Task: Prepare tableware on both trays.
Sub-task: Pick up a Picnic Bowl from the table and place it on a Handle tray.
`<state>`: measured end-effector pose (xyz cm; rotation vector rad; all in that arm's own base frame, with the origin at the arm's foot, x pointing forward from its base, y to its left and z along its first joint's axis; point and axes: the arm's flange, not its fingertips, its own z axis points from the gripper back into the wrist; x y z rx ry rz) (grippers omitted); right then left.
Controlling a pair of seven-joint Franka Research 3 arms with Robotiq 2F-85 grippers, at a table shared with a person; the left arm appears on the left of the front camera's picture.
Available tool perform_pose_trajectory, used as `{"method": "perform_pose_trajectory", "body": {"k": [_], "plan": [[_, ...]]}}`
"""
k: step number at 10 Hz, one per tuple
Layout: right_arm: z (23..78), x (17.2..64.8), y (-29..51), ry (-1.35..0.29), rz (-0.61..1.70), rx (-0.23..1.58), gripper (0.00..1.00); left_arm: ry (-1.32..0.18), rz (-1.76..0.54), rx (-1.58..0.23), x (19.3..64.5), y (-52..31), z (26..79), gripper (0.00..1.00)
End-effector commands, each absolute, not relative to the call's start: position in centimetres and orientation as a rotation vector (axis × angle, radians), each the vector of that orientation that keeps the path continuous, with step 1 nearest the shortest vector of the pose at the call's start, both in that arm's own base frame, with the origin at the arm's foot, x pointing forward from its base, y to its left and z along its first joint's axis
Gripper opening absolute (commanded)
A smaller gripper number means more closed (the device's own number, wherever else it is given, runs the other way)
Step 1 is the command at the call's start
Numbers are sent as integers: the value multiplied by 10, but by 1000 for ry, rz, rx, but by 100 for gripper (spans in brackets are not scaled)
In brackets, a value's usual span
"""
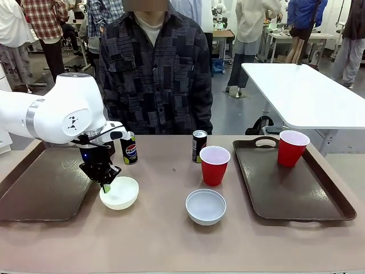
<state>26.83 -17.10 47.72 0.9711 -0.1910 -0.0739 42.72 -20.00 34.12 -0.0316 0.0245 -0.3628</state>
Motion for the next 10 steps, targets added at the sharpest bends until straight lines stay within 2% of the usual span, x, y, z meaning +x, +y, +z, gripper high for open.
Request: {"method": "perform_pose_trajectory", "body": {"k": [1,3,7,10], "plan": [[476,267,-173,-186,-66,973,100,58,-314,-5,430,-199,346,0],[476,267,-173,-186,-66,973,100,67,-278,-27,430,-192,356,0],[476,267,-173,-186,-66,973,100,34,-200,-190,429,-149,410,0],[476,267,-173,-186,-66,973,100,-16,-116,-175,431,-101,432,0]]}}
